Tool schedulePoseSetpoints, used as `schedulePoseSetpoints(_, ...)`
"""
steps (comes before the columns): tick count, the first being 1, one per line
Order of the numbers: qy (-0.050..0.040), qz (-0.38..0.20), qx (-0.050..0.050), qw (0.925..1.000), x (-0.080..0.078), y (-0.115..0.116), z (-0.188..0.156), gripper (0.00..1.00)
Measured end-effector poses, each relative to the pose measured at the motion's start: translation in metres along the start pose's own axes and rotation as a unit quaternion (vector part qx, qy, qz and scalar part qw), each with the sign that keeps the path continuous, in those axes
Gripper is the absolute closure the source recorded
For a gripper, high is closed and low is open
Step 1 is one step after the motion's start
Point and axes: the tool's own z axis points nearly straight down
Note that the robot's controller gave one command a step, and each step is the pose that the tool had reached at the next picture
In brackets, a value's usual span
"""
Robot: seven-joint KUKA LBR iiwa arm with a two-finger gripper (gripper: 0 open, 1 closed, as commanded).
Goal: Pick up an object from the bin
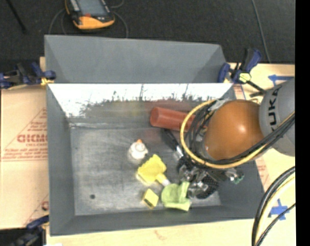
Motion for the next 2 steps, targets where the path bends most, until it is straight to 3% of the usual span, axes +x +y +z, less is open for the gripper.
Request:
schedulePoseSetpoints(1,0.0012,0.008,-0.001,1.0,0.009,-0.008,-0.03,1.0)
schedulePoseSetpoints(2,0.0022,0.007,-0.002,1.0,0.011,-0.002,-0.095,1.0)
